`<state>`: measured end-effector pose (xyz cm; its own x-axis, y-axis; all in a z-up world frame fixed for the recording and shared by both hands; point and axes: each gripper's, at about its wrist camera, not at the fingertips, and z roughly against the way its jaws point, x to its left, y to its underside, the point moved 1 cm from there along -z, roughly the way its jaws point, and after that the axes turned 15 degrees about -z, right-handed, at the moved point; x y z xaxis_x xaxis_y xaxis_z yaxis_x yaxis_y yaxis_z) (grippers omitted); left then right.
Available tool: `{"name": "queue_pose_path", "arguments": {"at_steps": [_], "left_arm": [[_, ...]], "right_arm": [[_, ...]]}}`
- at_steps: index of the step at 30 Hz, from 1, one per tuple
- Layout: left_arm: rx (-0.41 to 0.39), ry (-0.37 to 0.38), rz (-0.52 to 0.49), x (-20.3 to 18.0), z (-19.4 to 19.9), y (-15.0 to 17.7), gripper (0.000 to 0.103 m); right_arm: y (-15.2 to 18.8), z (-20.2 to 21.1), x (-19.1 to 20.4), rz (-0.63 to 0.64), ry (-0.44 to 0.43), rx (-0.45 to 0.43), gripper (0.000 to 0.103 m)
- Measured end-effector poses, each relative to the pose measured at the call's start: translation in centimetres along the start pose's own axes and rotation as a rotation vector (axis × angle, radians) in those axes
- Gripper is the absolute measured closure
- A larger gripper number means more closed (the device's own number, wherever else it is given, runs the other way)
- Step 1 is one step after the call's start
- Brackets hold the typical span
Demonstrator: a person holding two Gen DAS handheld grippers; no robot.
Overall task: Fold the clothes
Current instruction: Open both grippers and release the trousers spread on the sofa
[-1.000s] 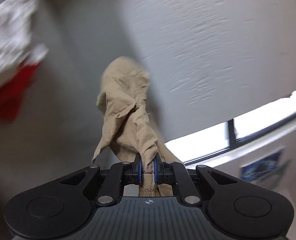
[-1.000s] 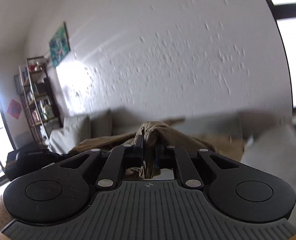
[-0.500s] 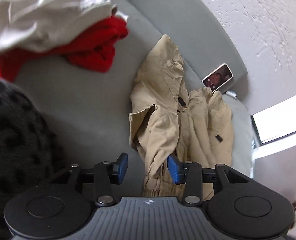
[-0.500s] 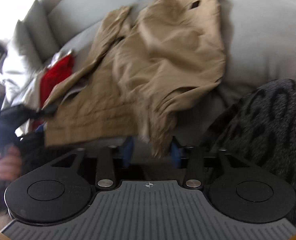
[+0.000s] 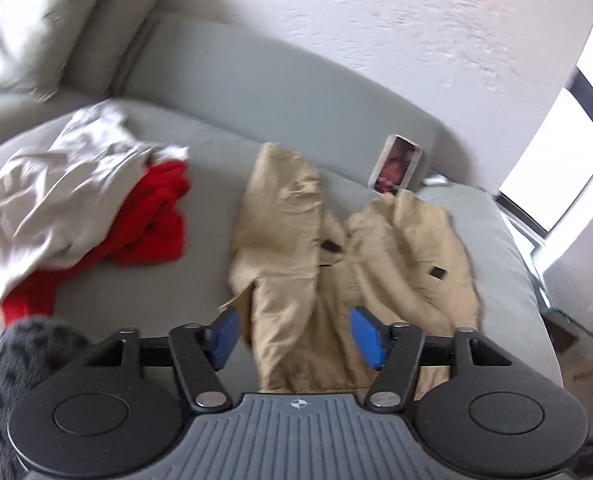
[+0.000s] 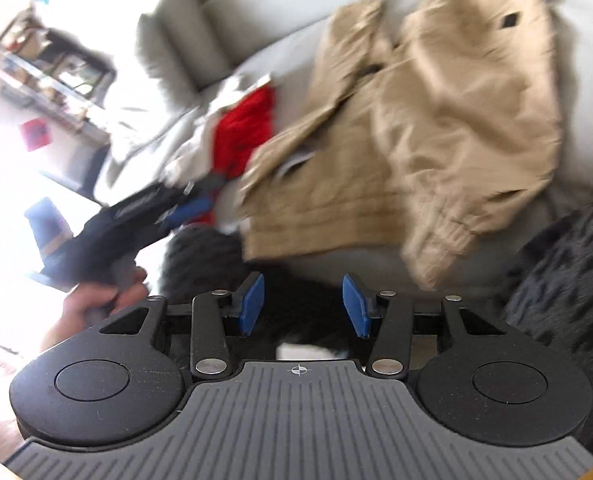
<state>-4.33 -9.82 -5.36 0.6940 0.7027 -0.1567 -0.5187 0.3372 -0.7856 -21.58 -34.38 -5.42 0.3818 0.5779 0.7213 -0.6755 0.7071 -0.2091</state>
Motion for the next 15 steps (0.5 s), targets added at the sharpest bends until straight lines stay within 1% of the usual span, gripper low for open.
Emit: {"name": "queue_pose_path", "arguments": {"at_steps": [1, 2, 3, 5, 7, 8, 10, 11, 12, 13, 14, 15], "left_arm": [[0.004, 0.014, -0.015, -0.5, 0.0, -0.4, 0.039], [0.006, 0.028, -0.029, -0.9, 0.0, -0.8, 0.039], [0.003, 0.041, -0.039, -1.3, 0.1, -1.2, 0.038], [-0.013, 0.064, -0.062, -2.0, 0.1, -1.8, 0.034], [-0.026, 0.072, -0.09, -2.6, -0.3, -2.4, 0.032], [-0.025, 0.077, -0.113, -3.1, -0.8, -2.7, 0.031], [-0.007, 0.096, -0.175, -4.2, -2.3, -3.1, 0.031], [0.015, 0.114, -0.197, -4.5, -3.4, -3.2, 0.031], [0.037, 0.131, -0.218, -4.9, -4.5, -3.2, 0.031], [0.058, 0.145, -0.232, -5.1, -5.6, -3.3, 0.031], [0.072, 0.149, -0.218, -5.0, -6.7, -3.2, 0.032], [0.087, 0.148, -0.204, -4.9, -7.7, -3.2, 0.034]], "right_arm": [[0.1, 0.5, 0.3, 0.005, -0.004, -0.006, 0.052], [0.1, 1.1, 0.5, 0.006, 0.002, -0.032, 0.052], [-0.1, 1.5, 0.8, 0.005, 0.007, -0.066, 0.052], [-0.6, 2.4, 1.5, 0.009, 0.014, -0.133, 0.052], [-1.2, 2.7, 2.6, 0.047, 0.015, -0.195, 0.052], [-1.5, 2.6, 3.4, 0.085, 0.029, -0.229, 0.052], [-2.1, 2.5, 4.8, 0.152, 0.058, -0.296, 0.05], [-2.7, 2.2, 5.0, 0.157, 0.08, -0.326, 0.047], [-3.6, 1.6, 4.9, 0.142, 0.113, -0.35, 0.042], [-4.7, 1.0, 4.4, 0.112, 0.153, -0.369, 0.042], [-5.9, 0.3, 3.8, 0.076, 0.185, -0.379, 0.042], [-7.2, -0.6, 2.9, 0.03, 0.204, -0.375, 0.049]]}}
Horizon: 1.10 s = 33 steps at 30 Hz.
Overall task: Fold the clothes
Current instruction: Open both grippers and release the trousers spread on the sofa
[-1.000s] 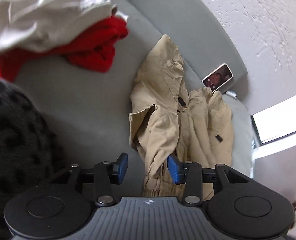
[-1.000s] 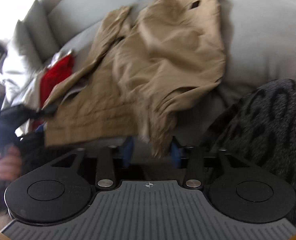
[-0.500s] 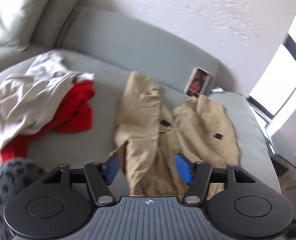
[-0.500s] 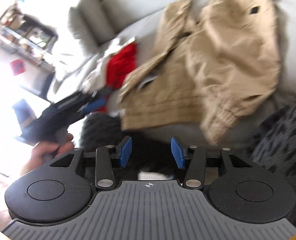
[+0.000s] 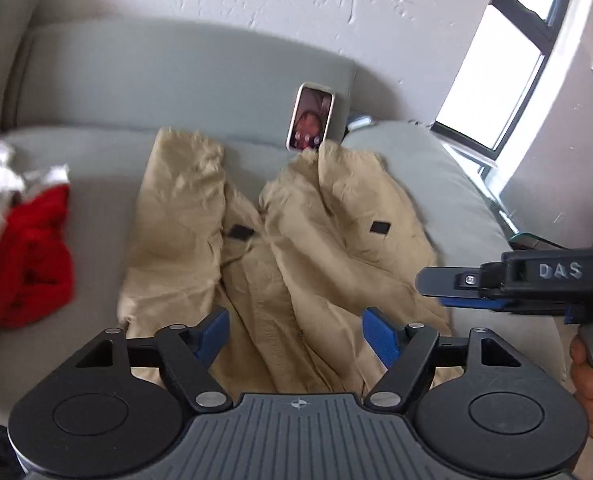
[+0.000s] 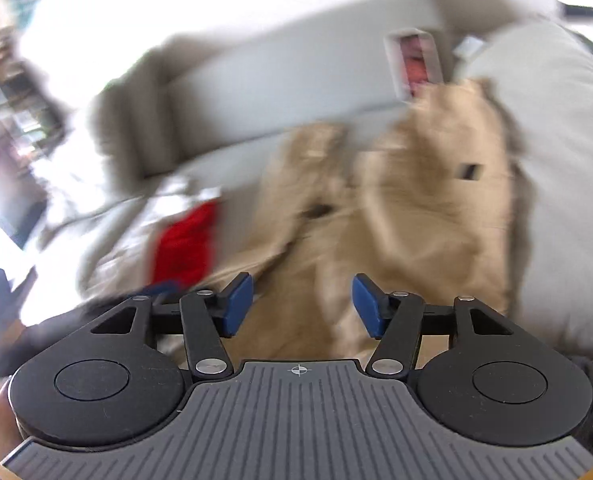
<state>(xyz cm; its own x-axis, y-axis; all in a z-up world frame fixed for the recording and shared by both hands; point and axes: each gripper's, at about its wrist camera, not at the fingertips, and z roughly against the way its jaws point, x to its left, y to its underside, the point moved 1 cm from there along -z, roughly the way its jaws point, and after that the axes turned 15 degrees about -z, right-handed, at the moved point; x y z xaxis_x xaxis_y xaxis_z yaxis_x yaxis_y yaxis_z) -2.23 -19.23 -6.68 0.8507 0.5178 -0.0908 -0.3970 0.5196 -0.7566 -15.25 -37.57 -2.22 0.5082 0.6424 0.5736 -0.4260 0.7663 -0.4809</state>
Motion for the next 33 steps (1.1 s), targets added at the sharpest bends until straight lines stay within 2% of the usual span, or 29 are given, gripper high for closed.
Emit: {"name": "queue_pose_path", "arguments": {"at_steps": [1, 3, 7, 9, 10, 12, 15, 17, 19, 20, 22, 23, 25, 26, 29, 32, 33], "left_arm": [[0.015, -0.017, 0.014, 0.2, -0.9, -0.1, 0.035], [0.041, -0.037, 0.03, 0.5, -2.4, -0.3, 0.036], [0.075, -0.002, -0.006, 0.6, -4.7, -0.5, 0.036], [0.109, -0.005, -0.043, 0.8, -5.7, -0.2, 0.036], [0.129, -0.043, -0.052, 1.3, -6.0, 0.0, 0.038], [0.168, -0.122, -0.062, 2.4, -6.7, 0.4, 0.047], [0.185, -0.299, 0.048, 5.9, -6.2, 1.1, 0.056], [0.163, -0.382, 0.112, 7.7, -4.9, 1.3, 0.056], [0.133, -0.425, 0.159, 8.8, -2.8, 1.4, 0.056], [0.115, -0.409, 0.179, 8.9, -1.6, 1.4, 0.052], [0.063, -0.323, 0.207, 8.7, 1.2, 1.3, 0.041], [0.035, -0.279, 0.216, 8.5, 2.6, 1.3, 0.039], [-0.035, -0.202, 0.187, 7.8, 5.3, 1.1, 0.035], [-0.067, -0.182, 0.169, 7.4, 6.5, 0.8, 0.032], [-0.13, -0.215, 0.118, 6.7, 7.8, -0.1, 0.029], [-0.187, -0.245, 0.071, 6.2, 9.1, -1.0, 0.029], [-0.185, -0.245, 0.08, 6.5, 9.0, -1.0, 0.029]], "right_arm": [[-0.7, -1.4, -0.7, -0.044, 0.013, 0.013, 0.056], [-1.5, -3.5, -1.7, -0.137, -0.012, 0.055, 0.082], [-1.4, -7.3, -2.3, -0.216, -0.039, 0.121, 0.082], [-1.2, -9.3, -3.0, -0.227, 0.023, 0.137, 0.082], [-1.0, -10.3, -3.3, -0.232, 0.055, 0.145, 0.082], [-0.9, -11.4, -4.5, -0.249, 0.152, 0.116, 0.084], [-1.0, -11.2, -6.5, -0.272, 0.295, 0.06, 0.084], [-1.1, -10.5, -7.4, -0.295, 0.329, 0.052, 0.084], [-1.1, -9.3, -7.2, -0.302, 0.334, 0.034, 0.083], [-1.0, -8.4, -6.6, -0.296, 0.322, 0.02, 0.083], [-0.8, -6.5, -4.6, -0.275, 0.274, -0.003, 0.082], [-0.7, -5.3, -3.3, -0.259, 0.232, -0.007, 0.081], [-0.6, -2.9, -0.6, -0.228, 0.147, -0.013, 0.073], [-0.6, -1.7, 0.8, -0.203, 0.103, -0.018, 0.065], [-0.9, 1.4, 6.1, -0.054, 0.008, -0.061, 0.049], [-2.0, 3.2, 11.3, 0.058, -0.038, -0.083, 0.048], [-2.5, 3.8, 12.7, 0.068, -0.072, -0.078, 0.048]]}}
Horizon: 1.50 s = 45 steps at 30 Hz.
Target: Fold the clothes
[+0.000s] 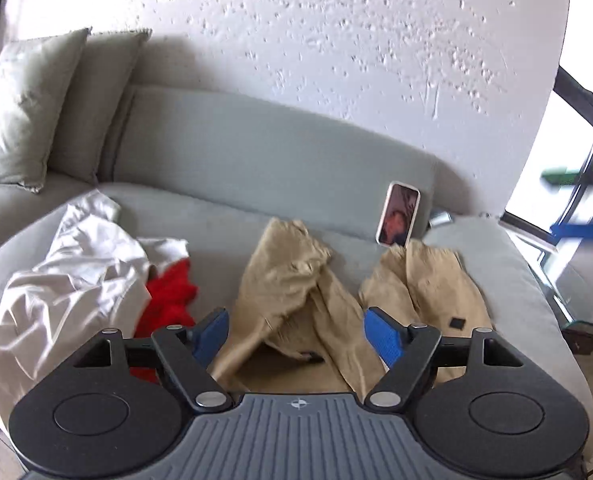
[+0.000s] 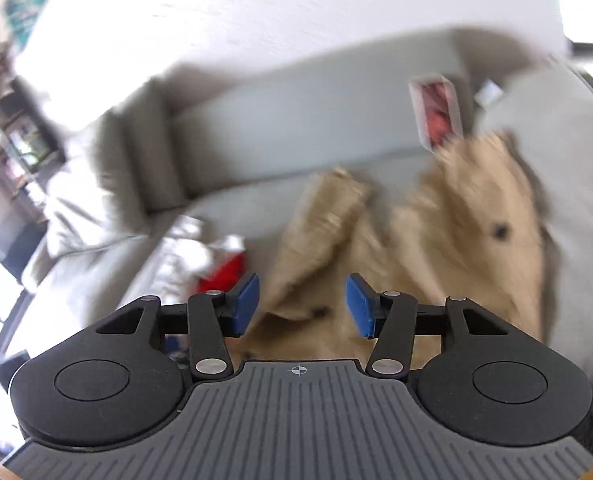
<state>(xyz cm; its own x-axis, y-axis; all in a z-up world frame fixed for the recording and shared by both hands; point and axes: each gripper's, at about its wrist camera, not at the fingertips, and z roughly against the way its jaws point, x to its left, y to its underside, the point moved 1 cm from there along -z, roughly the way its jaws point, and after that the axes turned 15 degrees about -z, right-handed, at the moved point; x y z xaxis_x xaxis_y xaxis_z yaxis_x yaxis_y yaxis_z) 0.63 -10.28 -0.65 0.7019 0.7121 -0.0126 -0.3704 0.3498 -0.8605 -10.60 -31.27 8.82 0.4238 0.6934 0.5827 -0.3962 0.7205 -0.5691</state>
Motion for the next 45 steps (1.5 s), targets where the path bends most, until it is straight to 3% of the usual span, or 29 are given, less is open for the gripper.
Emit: {"name": "queue_pose_path", "arguments": {"at_steps": [5, 9, 10, 13, 15, 19, 22, 28, 32, 35, 37, 38, 39, 41, 45], "left_arm": [[0.044, -0.02, 0.033, 1.9, -1.7, 0.6, 0.029], [0.087, -0.008, 0.034, 3.0, -4.1, 0.8, 0.028], [0.092, 0.003, 0.025, 2.9, -4.8, 0.7, 0.029], [0.108, 0.1, 0.016, 2.2, -7.4, 0.2, 0.043], [0.122, 0.147, 0.015, 1.4, -9.6, -0.4, 0.044], [0.216, 0.012, -0.088, -0.2, -16.7, -2.4, 0.042], [0.237, -0.023, -0.11, 0.7, -21.2, -2.8, 0.043], [0.177, -0.021, 0.054, 5.3, -22.1, -2.1, 0.043], [0.14, -0.025, 0.067, 6.0, -21.9, -2.3, 0.042], [0.138, -0.012, 0.078, 6.4, -22.0, -2.2, 0.042], [0.134, -0.058, 0.084, 6.6, -21.5, -2.4, 0.042], [0.122, -0.087, 0.09, 6.8, -21.0, -2.5, 0.043], [0.088, -0.106, 0.102, 7.1, -20.2, -2.8, 0.043], [0.02, -0.146, 0.127, 7.7, -18.5, -3.4, 0.042], [-0.1, -0.263, 0.189, 9.2, -15.6, -4.4, 0.04]], "right_arm": [[-2.4, 1.4, 6.1, 0.076, -0.142, -0.018, 0.039], [-3.7, -1.3, 7.6, 0.064, -0.128, -0.009, 0.038], [-4.0, -2.7, 7.3, 0.035, -0.12, 0.008, 0.038], [-5.0, -8.2, 6.3, -0.016, -0.058, 0.045, 0.038], [-5.5, -12.6, 4.9, -0.051, -0.021, 0.062, 0.038], [-7.3, -22.1, 0.9, -0.162, 0.036, 0.134, 0.045], [-8.4, -28.9, -2.4, -0.203, 0.122, 0.17, 0.049], [-9.8, -40.1, -9.9, -0.33, 0.277, 0.231, 0.052], [-9.8, -43.4, -12.9, -0.405, 0.268, 0.193, 0.053], [-9.9, -44.4, -13.1, -0.373, 0.233, 0.12, 0.059], [-9.9, -44.9, -12.4, -0.306, 0.254, 0.094, 0.077], [-9.8, -44.9, -11.9, -0.267, 0.281, 0.07, 0.103], [-9.8, -44.7, -11.2, -0.232, 0.288, 0.042, 0.102], [-9.8, -43.6, -9.2, -0.183, 0.223, -0.016, 0.103], [-10.7, -42.8, -3.0, -0.15, -0.007, -0.011, 0.103]]}}
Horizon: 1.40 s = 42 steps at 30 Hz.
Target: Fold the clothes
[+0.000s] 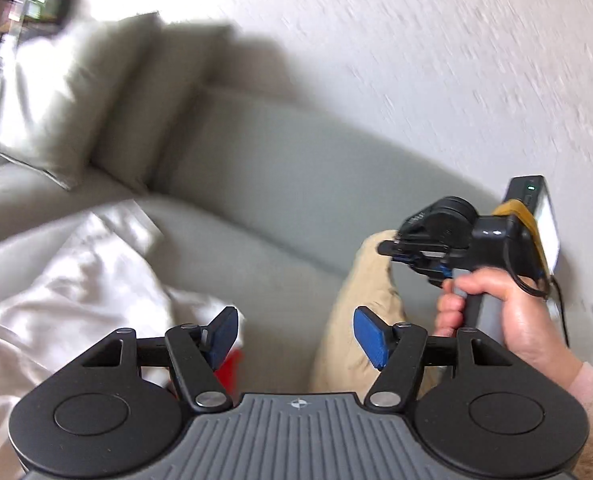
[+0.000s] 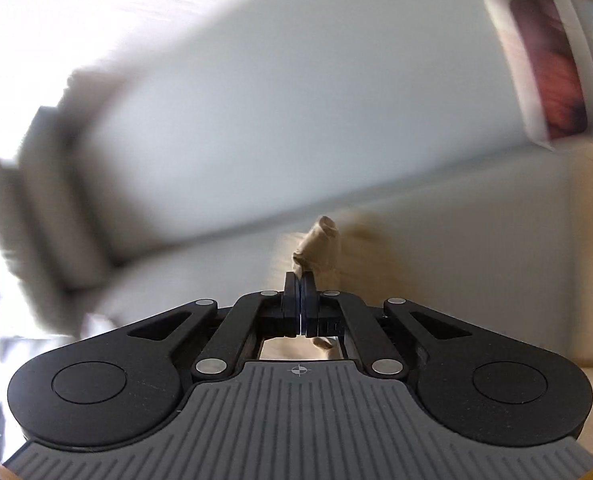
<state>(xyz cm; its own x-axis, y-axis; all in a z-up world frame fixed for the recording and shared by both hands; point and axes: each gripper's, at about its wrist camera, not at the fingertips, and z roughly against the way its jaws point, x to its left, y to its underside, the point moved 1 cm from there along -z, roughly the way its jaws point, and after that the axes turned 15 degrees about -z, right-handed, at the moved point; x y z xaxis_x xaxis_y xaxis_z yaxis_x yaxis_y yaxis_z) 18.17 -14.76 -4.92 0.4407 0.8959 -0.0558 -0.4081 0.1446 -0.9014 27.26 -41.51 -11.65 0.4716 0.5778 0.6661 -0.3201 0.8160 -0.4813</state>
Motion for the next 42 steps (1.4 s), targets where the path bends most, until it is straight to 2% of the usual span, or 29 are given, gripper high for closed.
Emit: {"name": "queue_pose_path", "arguments": {"at_steps": [2, 4, 6, 8, 9, 11, 15, 17, 19, 23, 27, 30, 31, 32, 33, 36, 38, 42], "left_arm": [[-0.026, -0.046, 0.028, 0.8, 0.5, -0.4, 0.039], [-0.031, -0.073, 0.038, 1.3, 0.5, -0.5, 0.039], [-0.011, -0.078, 0.029, 1.5, 0.3, -0.5, 0.039], [0.019, -0.059, 0.024, 1.5, 0.1, -0.5, 0.039], [0.028, -0.044, 0.029, 1.6, -0.1, -0.6, 0.039], [0.045, 0.005, 0.037, 1.3, 0.3, -0.6, 0.039], [0.069, 0.206, 0.018, -0.9, 1.3, -0.2, 0.045], [0.094, 0.3, -0.013, -2.7, 2.1, 0.2, 0.057], [0.113, 0.393, -0.049, -4.7, 3.2, 0.4, 0.068], [0.104, 0.595, -0.139, -9.3, 6.0, 0.0, 0.068], [0.141, 0.795, -0.184, -13.9, 8.5, 0.2, 0.068], [0.161, 0.91, -0.245, -17.0, 10.3, 1.1, 0.062], [0.168, 0.931, -0.27, -17.9, 10.8, 1.7, 0.055], [0.175, 0.949, -0.293, -18.9, 11.2, 2.3, 0.048], [0.184, 0.954, -0.313, -20.0, 11.5, 3.0, 0.046], [0.256, 0.955, -0.381, -23.8, 11.9, 5.8, 0.045], [0.314, 0.947, -0.443, -26.2, 12.1, 7.9, 0.043], [0.36, 0.825, -0.614, -30.2, 12.4, 11.9, 0.041]], "right_arm": [[0.3, -0.6, 3.8, 0.032, -0.09, 0.019, 0.103], [1.4, -2.6, 7.2, 0.062, -0.139, 0.066, 0.101], [2.7, -4.5, 8.7, 0.051, -0.14, 0.136, 0.074], [3.9, -6.1, 9.7, 0.018, -0.124, 0.205, 0.055], [4.3, -6.1, 9.9, 0.014, -0.114, 0.208, 0.055], [4.5, -3.6, 9.6, 0.042, -0.086, 0.119, 0.055], [3.2, 5.0, 8.2, 0.178, -0.046, -0.046, 0.054], [2.1, 10.3, 7.1, 0.217, -0.044, -0.106, 0.05], [0.3, 15.6, 5.2, 0.201, -0.017, -0.157, 0.05], [-2.4, 26.5, 2.4, 0.178, 0.022, -0.285, 0.05], [-2.1, 36.8, 1.3, 0.221, 0.059, -0.426, 0.049], [-1.7, 43.2, 0.8, 0.307, 0.127, -0.512, 0.049], [-1.8, 44.8, 0.7, 0.335, 0.16, -0.535, 0.047], [-2.0, 45.9, 0.6, 0.362, 0.197, -0.55, 0.041], [-2.3, 47.3, 0.1, 0.385, 0.236, -0.562, 0.037], [-4.3, 49.4, -2.7, 0.407, 0.342, -0.531, 0.035], [-5.9, 49.3, -5.8, 0.384, 0.375, -0.458, 0.035], [-8.6, 44.9, -14.0, 0.303, 0.369, -0.287, 0.036]]}}
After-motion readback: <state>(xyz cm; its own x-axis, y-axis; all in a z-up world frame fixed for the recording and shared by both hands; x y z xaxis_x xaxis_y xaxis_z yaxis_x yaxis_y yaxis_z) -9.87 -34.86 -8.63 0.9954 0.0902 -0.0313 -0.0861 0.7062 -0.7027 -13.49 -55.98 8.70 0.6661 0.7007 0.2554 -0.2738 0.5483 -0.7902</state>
